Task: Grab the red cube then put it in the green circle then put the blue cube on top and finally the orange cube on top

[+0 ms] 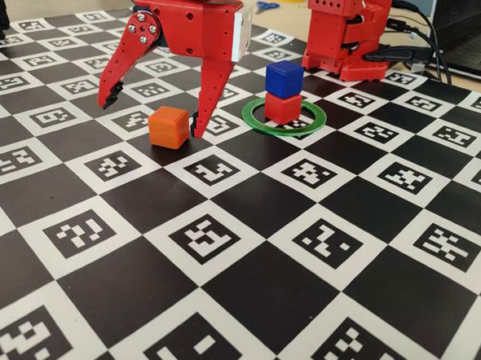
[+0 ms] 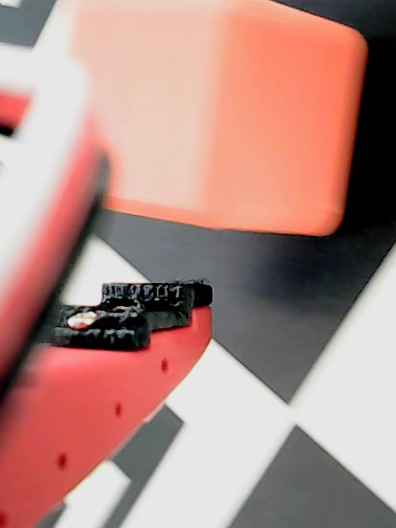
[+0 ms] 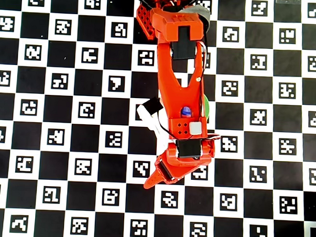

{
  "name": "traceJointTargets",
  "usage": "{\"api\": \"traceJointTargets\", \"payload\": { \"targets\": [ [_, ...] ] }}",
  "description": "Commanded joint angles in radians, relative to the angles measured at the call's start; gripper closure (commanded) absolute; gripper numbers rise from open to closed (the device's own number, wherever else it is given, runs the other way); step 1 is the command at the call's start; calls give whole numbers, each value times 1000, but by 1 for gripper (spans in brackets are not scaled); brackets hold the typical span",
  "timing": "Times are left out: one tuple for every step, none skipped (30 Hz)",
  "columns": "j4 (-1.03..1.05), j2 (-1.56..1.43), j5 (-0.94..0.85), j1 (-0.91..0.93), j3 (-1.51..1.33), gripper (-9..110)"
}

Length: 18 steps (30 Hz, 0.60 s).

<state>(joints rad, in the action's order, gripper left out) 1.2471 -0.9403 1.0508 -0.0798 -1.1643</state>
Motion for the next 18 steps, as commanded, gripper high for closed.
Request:
{"api": "traceJointTargets", "payload": {
  "targets": [
    [-11,-32,-2,15,66,50],
    [-12,-31,-2,17,64,50],
    [-15,-29,-3,17,63,51],
    [-17,-29,-5,18,60,51],
    [-20,-28,-6,20,58,51],
    [-23,-28,-6,21,55,52],
    [-28,-28,-8,23,51,53],
    [-35,-28,-12,23,46,55],
    [-44,-28,-14,26,37,56],
    [-55,-31,-15,28,28,58],
    [-61,-32,-18,28,21,59],
    [-64,-34,-20,29,17,60],
    [-64,-34,-20,29,15,61],
    [-64,-34,-21,29,14,63],
    [-64,-35,-23,29,12,64],
    [-66,-35,-23,29,11,65],
    [-66,-37,-23,29,9,66],
    [-66,-38,-23,29,6,66]
  ]
}}
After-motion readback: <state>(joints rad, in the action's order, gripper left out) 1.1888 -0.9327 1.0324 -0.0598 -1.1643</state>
